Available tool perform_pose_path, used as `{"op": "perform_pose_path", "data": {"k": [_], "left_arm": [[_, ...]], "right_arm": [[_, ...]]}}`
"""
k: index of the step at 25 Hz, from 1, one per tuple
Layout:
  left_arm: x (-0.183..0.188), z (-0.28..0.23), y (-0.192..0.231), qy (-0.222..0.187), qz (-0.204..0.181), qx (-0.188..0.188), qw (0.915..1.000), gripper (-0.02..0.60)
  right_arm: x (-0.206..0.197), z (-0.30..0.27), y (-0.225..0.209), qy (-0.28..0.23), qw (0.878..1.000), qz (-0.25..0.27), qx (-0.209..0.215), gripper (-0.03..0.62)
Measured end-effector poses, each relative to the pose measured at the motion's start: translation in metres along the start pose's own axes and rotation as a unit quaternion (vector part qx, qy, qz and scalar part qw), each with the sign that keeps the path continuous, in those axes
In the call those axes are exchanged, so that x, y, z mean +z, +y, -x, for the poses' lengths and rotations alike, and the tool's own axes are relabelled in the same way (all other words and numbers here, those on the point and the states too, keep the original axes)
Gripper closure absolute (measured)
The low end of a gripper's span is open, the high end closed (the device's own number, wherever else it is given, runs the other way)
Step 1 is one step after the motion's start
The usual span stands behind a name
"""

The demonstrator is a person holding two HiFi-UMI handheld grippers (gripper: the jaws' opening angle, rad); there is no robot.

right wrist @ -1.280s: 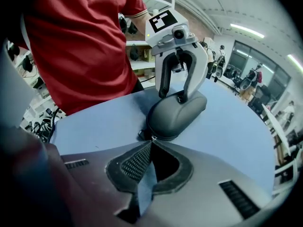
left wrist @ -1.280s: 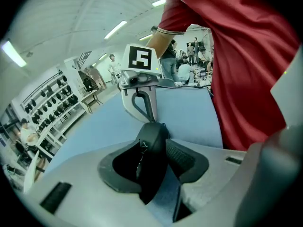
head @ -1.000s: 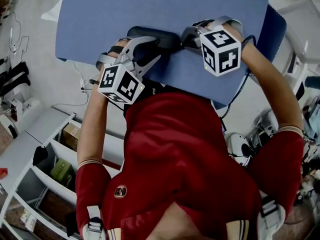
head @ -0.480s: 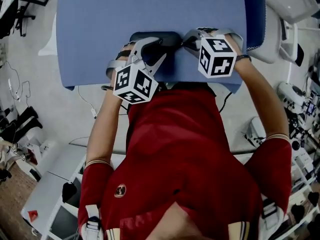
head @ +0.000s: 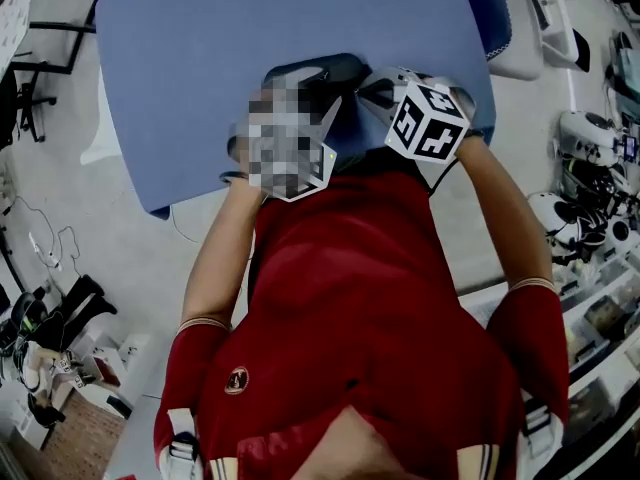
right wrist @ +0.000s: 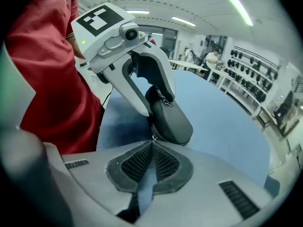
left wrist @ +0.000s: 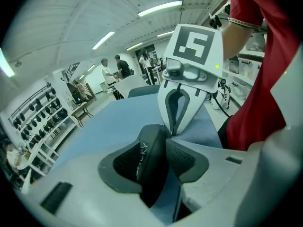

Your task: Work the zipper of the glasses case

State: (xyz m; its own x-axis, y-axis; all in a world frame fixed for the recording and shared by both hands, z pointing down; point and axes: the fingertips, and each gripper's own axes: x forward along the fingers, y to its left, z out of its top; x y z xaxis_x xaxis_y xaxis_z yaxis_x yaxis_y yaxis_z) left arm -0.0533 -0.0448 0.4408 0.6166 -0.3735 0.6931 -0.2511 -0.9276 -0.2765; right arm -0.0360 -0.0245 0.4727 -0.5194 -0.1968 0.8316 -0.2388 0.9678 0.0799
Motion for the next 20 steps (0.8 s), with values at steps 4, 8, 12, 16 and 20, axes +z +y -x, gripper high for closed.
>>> {"op": "perform_pose_path", "data": {"k": [4,8,12,16,20], "left_arm": [[0.0,0.0,-0.002,-0.003,-0.005,-0.011,0.9999,0.414],[-0.001,0.001,-0.003,-0.009,-0.009,-0.031,0.9994,0.417],[-0.005,0.011,-0.006,-0.022,-0.023,-0.066,0.9973,0.42],[-0.007,0.017,-0.015,-0.025,-0.066,-0.106,0.9918,0.419],[-0.008,0.016,-0.021,-0.014,-0.084,-0.118,0.9894,0.408]], "right_arm": [[0.009,-0.005,0.007,-0.017,0.997,-0.059,-0.046,0.594],[0.017,-0.011,0.013,-0.042,0.989,-0.115,-0.086,0.594],[0.03,-0.018,0.02,-0.071,0.976,-0.163,-0.124,0.594],[0.028,-0.018,0.022,-0.087,0.969,-0.184,-0.14,0.595],[0.011,-0.01,0.024,-0.08,0.973,-0.171,-0.135,0.595]]}}
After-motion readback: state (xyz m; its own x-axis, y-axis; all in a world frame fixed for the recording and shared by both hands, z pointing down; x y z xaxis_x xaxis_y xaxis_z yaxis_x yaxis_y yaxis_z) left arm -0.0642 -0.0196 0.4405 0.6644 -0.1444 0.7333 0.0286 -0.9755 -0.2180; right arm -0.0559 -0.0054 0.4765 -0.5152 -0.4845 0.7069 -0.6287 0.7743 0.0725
